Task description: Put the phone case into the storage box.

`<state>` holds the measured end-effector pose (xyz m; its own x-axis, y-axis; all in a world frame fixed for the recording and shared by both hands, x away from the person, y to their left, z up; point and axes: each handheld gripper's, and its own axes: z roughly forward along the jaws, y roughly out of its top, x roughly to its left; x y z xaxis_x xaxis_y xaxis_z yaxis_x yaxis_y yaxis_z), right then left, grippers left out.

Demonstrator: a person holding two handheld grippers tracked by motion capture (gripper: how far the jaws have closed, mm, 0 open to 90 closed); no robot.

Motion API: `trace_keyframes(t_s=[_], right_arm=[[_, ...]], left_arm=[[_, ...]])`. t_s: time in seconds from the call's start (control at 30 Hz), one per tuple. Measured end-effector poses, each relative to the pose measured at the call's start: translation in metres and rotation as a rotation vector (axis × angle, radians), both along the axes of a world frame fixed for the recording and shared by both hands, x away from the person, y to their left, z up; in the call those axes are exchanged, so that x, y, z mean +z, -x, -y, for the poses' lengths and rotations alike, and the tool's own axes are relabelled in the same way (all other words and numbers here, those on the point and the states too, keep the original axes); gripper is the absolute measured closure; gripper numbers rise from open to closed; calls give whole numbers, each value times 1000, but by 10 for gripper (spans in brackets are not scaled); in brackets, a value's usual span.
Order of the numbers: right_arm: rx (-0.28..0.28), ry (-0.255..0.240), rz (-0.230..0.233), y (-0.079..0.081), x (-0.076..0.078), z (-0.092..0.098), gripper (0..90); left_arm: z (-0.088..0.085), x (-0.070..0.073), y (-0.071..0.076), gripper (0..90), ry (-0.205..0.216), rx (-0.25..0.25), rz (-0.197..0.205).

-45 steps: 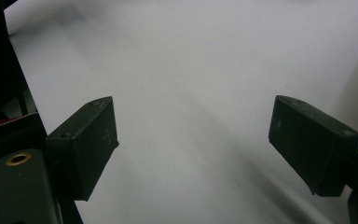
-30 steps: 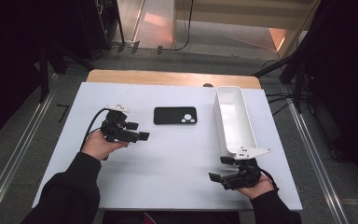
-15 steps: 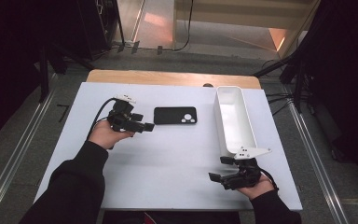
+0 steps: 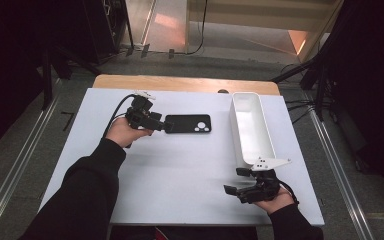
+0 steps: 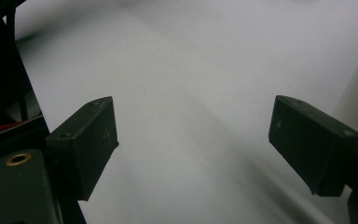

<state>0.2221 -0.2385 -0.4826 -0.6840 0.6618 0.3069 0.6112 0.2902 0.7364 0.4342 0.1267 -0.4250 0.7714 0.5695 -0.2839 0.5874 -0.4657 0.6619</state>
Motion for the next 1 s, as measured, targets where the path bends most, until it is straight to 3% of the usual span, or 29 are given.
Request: trace_keyframes(t_s=[0.07, 0.23, 0.33, 0.5, 0.6, 0.73, 1.0], right_arm=[[-9, -6, -7, 1, 1, 1, 137], [-12, -10, -5, 0, 1, 2, 138], [-6, -5, -8, 0, 1, 1, 138], [-8, -6, -11, 0, 1, 1, 138], [-5, -5, -9, 0, 0, 1, 138], [0, -5, -4, 0, 0, 0, 138], [-1, -4, -11, 1, 0, 1, 138]], left_arm=[[1, 2, -4, 252, 14, 10, -13], [3, 3, -15, 253, -6, 20, 0], [5, 2, -23, 253, 6, 32, 10], [11, -1, -33, 253, -12, 26, 3], [15, -2, -36, 270, 13, 37, 10], [22, -2, -41, 271, -15, 42, 19], [26, -8, -43, 274, -18, 41, 14]])
